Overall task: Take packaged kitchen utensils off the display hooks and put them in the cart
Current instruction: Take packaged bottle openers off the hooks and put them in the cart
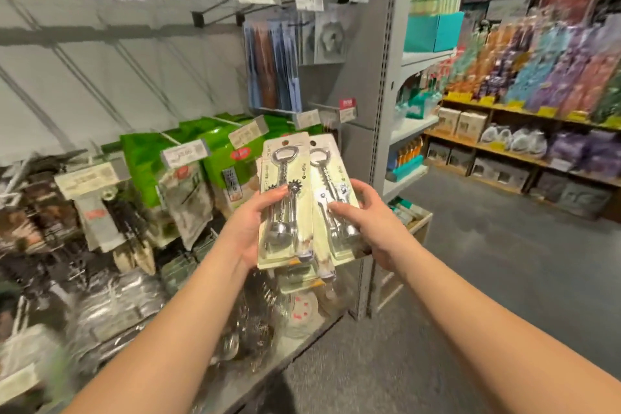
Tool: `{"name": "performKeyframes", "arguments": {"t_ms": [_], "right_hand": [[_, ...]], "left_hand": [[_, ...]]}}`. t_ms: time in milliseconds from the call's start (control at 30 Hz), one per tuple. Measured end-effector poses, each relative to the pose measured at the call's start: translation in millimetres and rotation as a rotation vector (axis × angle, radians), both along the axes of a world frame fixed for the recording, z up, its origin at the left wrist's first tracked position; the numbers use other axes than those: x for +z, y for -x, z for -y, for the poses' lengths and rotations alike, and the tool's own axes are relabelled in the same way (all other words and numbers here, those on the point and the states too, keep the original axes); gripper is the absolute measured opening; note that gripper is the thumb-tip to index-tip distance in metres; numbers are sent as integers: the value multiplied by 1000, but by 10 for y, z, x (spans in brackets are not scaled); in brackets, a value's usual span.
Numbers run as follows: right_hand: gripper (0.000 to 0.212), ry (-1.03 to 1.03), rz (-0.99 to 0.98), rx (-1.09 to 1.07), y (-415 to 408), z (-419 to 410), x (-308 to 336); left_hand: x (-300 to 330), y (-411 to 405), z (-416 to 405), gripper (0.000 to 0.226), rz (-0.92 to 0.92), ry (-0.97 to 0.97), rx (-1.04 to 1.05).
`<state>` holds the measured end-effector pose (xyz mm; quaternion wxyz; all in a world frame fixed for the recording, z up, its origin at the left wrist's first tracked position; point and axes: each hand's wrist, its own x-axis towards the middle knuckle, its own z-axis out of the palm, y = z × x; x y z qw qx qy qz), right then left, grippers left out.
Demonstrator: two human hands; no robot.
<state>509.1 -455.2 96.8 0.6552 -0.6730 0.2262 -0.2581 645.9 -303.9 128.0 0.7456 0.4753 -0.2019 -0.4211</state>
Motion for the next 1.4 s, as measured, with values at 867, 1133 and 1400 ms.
{"name": "performKeyframes", "arguments": {"t_ms": [867,1133,1400], "right_hand": [[74,331,109,136,-2479,1662,1096],[75,475,251,158,-2962,1804,1329],[83,507,319,170,-3295,1865,1427]], "left_hand": [[1137,-1770,1133,21,53,171,400],[1268,-1899,1208,7,107,165,614],[1306,-2077,1345,33,126,194,674]]}}
